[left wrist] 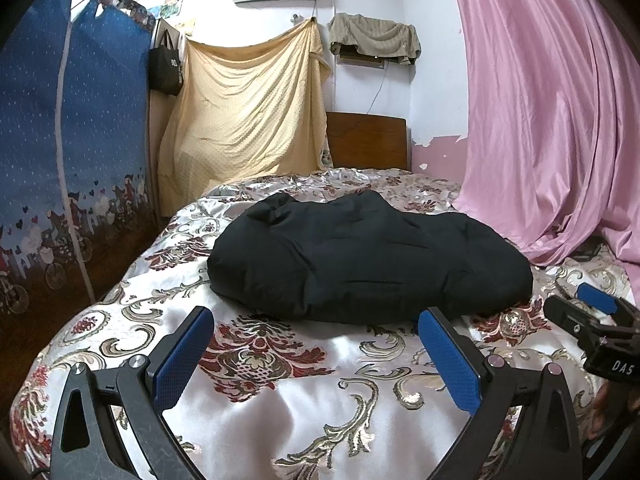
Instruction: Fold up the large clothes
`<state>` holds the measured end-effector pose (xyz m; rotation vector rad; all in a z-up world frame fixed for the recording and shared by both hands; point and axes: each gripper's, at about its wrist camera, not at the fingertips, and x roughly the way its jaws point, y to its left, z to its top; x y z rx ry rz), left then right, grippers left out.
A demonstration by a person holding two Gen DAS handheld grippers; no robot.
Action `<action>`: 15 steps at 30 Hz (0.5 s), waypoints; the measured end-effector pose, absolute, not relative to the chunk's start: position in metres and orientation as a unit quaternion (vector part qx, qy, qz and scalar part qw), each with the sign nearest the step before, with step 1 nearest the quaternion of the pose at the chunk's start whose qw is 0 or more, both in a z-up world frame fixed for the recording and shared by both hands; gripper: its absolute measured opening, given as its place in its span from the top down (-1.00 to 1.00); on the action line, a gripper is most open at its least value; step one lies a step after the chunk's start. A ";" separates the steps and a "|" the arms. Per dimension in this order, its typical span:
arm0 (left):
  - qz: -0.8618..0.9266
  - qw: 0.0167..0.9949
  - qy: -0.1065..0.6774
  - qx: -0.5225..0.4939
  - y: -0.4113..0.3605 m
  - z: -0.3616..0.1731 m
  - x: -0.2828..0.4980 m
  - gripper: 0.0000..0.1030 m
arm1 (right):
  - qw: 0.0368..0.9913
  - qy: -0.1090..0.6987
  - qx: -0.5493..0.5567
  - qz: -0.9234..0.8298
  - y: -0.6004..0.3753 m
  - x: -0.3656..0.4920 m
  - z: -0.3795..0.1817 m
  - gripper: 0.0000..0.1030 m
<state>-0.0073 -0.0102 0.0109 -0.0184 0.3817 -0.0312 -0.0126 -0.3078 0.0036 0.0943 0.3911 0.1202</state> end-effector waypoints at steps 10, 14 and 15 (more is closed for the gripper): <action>0.012 0.980 0.196 -0.016 -0.011 0.009 -0.006 -1.00 | 0.978 0.195 0.047 0.059 -0.306 -0.014 0.002 -0.97; 0.004 0.980 0.197 -0.020 -0.012 0.008 -0.006 -1.00 | 0.977 0.197 0.046 0.060 -0.305 -0.017 -0.002 -0.97; 0.003 0.980 0.198 -0.021 -0.013 0.008 -0.006 -1.00 | 0.977 0.197 0.046 0.060 -0.305 -0.017 -0.002 -0.97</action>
